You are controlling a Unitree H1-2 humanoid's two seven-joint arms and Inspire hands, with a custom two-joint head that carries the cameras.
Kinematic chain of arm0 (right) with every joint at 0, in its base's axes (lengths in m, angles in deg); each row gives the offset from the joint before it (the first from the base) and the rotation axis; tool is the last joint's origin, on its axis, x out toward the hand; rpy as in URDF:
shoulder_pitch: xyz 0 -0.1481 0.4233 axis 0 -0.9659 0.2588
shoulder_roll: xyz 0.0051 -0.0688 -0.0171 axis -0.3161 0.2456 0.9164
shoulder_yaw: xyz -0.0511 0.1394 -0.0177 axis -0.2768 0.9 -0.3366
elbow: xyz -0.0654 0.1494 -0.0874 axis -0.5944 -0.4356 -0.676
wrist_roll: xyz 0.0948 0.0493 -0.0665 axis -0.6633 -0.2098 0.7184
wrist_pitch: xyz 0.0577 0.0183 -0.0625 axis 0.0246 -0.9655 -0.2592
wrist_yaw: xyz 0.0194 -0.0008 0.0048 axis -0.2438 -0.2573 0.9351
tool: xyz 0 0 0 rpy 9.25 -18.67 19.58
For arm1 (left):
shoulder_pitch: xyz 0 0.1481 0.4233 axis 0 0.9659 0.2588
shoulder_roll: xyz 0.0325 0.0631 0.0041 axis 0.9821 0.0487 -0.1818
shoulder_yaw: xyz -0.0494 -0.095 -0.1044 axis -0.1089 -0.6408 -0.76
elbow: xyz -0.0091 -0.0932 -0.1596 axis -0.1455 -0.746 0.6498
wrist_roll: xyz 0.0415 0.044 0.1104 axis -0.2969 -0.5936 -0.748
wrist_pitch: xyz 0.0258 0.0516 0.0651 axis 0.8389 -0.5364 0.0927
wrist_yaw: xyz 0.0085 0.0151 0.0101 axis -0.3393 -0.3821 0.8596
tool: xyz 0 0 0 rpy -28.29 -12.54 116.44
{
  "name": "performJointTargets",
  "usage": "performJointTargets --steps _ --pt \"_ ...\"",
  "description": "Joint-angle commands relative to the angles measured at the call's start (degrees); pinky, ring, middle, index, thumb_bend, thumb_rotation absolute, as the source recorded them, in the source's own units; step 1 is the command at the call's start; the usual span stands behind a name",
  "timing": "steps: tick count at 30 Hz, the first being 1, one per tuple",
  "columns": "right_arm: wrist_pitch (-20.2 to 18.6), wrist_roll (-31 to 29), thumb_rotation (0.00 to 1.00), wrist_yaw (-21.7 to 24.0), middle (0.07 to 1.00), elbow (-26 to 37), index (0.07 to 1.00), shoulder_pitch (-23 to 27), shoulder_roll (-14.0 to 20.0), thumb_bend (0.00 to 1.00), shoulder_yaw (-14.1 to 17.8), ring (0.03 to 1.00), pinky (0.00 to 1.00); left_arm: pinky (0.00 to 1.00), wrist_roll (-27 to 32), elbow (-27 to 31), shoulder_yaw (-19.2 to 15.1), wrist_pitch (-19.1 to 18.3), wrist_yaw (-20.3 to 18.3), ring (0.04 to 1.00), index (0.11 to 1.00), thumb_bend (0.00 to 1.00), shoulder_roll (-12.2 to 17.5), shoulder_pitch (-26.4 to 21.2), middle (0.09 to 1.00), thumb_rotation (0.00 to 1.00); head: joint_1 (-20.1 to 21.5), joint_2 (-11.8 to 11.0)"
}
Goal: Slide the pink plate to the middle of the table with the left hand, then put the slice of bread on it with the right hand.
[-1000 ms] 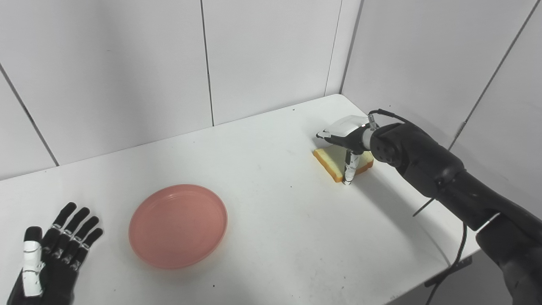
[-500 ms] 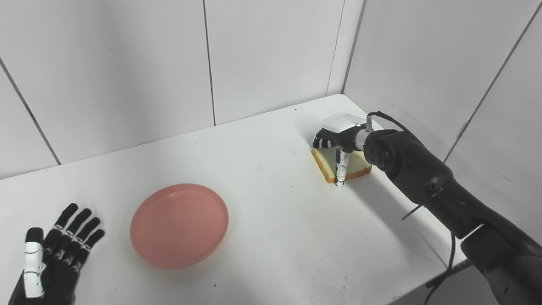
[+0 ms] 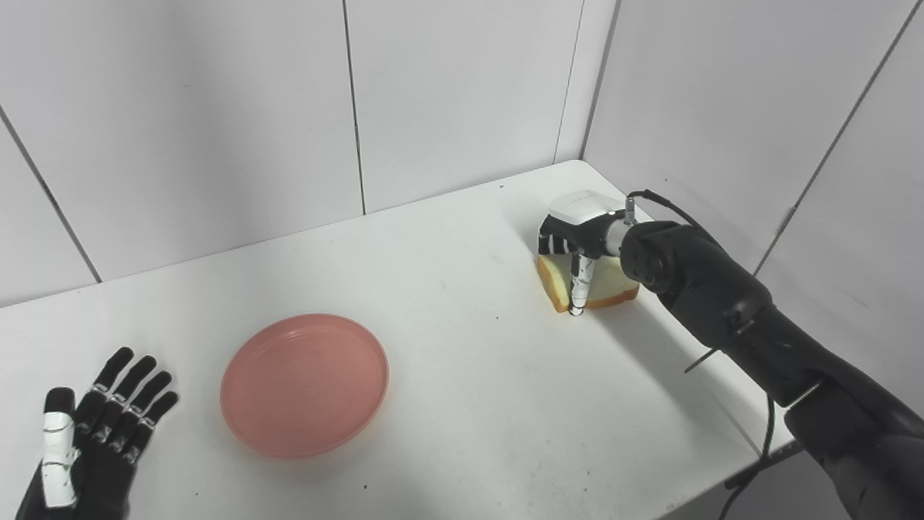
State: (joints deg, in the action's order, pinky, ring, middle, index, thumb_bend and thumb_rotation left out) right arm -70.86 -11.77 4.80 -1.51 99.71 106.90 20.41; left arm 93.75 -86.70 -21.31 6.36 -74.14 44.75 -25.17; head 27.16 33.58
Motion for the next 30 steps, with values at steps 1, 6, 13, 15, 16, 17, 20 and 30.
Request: performJointTargets --steps 1,6,13,15,16,17,20,30 --pt "-1.0 -0.4 0.0 -2.0 0.516 0.8 0.521 1.5 1.3 0.51 1.8 0.41 0.44 0.88 -0.5 -0.2 0.4 -0.3 0.2 0.886 0.885 0.82 0.0 0.4 0.899 0.85 -0.2 -0.1" --pt "-1.2 -2.4 0.0 -1.6 0.518 4.1 0.507 2.3 1.3 0.52 3.7 0.41 0.46 0.9 -0.1 -2.0 0.3 0.3 -0.2 0.899 0.897 0.82 -0.6 0.0 0.91 0.84 -1.8 -0.9" --pt "-3.2 -3.2 0.0 1.2 0.514 10.8 0.52 4.7 1.3 0.51 5.2 0.408 0.45 0.9 -1.0 -2.8 1.5 1.6 0.0 0.914 0.918 0.84 -1.7 -0.1 0.93 0.81 -5.4 -1.9" --pt "-4.2 -3.4 0.0 3.0 0.515 12.8 0.526 6.1 1.3 0.51 5.1 0.405 0.45 0.91 -1.9 -2.8 2.1 2.0 0.5 0.921 0.928 0.85 -2.1 -0.1 0.937 0.82 -6.9 -2.2" --pt "-4.5 -3.6 0.0 3.8 0.514 13.5 0.529 6.8 1.3 0.51 5.1 0.404 0.45 0.91 -2.5 -2.7 2.5 2.2 1.0 0.923 0.931 0.85 -2.4 -0.1 0.939 0.83 -7.9 -2.3" --pt "-4.6 -3.8 0.0 4.3 0.511 13.8 0.531 7.2 1.3 0.51 5.2 0.405 0.45 0.92 -3.1 -2.8 2.8 2.4 1.4 0.927 0.935 0.86 -2.7 -0.2 0.942 0.84 -8.4 -2.4" --pt "-5.6 -3.9 0.0 6.5 0.507 16.8 0.538 9.4 0.6 0.51 4.9 0.402 0.43 0.94 -4.4 -3.3 3.8 3.6 2.1 0.938 0.949 0.85 -3.7 -0.3 0.951 0.87 -13.6 -2.4" --pt "-4.9 -5.5 0.0 8.2 0.497 20.7 0.547 15.7 -8.2 0.51 0.8 0.382 0.39 0.97 -9.1 -2.5 6.0 2.5 8.7 0.95 0.942 0.78 -9.6 -0.5 0.944 0.92 -27.3 -2.0"
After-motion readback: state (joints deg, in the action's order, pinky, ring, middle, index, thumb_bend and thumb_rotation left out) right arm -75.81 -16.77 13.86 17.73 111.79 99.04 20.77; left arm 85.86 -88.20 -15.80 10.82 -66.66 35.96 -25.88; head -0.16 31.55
